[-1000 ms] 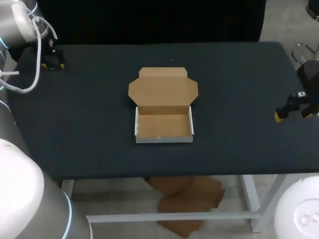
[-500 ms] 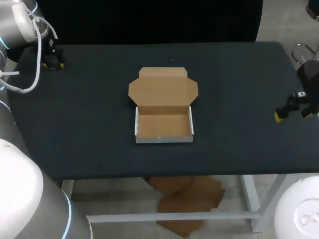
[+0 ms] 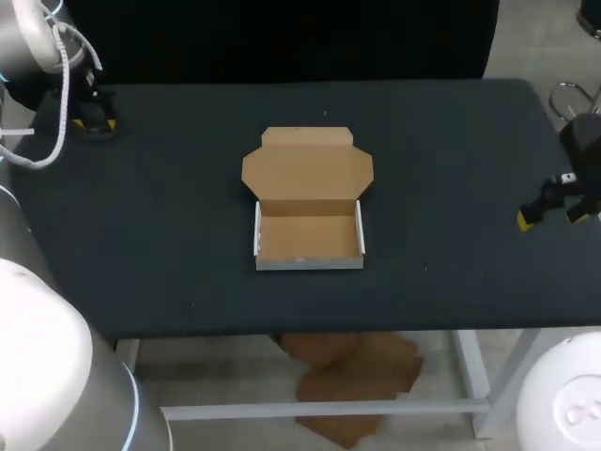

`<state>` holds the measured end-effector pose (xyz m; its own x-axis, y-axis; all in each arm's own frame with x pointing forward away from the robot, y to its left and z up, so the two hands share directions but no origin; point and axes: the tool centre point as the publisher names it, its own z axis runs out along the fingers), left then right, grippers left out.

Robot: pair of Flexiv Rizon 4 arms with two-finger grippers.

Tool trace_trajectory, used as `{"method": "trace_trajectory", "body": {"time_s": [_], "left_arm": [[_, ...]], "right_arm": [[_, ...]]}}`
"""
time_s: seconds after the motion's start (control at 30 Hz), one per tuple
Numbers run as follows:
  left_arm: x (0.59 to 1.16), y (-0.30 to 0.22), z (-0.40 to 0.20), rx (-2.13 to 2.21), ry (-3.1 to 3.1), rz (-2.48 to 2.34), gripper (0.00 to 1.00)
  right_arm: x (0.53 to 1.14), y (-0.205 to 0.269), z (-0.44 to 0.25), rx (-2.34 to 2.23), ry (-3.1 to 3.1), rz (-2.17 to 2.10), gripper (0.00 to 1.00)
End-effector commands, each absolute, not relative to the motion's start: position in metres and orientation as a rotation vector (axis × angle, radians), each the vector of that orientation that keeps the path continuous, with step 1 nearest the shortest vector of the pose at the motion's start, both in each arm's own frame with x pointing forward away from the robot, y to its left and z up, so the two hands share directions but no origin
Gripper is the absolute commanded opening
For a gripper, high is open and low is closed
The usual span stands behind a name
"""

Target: Assemble the packaging by folding the flat box into shape, placing the metal phone stand inside, and closing the box properly

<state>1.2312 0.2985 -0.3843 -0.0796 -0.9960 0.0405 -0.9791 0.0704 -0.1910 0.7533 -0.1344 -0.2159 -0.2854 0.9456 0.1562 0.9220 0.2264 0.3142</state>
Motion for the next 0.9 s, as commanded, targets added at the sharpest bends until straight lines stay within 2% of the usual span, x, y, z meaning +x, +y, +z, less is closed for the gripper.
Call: {"method": "trace_trajectory", "body": {"time_s": [0.03, 0.23, 0.5, 0.9], "left_arm": [[1.224, 0.297, -0.371, -2.079, 2.260, -0.201, 0.00], [1.205, 0.289, -0.360, -2.040, 2.268, -0.236, 0.00], [1.180, 0.274, -0.344, -1.994, 2.288, -0.245, 0.00], [1.142, 0.246, -0.320, -1.909, 2.370, -0.322, 0.00]], "right_arm": [[0.753, -0.135, -0.214, 1.838, 2.410, 0.534, 1.00], [0.753, -0.135, -0.214, 1.838, 2.410, 0.534, 1.00], [0.759, -0.132, -0.214, 1.354, 2.508, 0.781, 1.00], [0.765, -0.133, -0.217, 0.900, 2.628, 0.970, 1.00]]}}
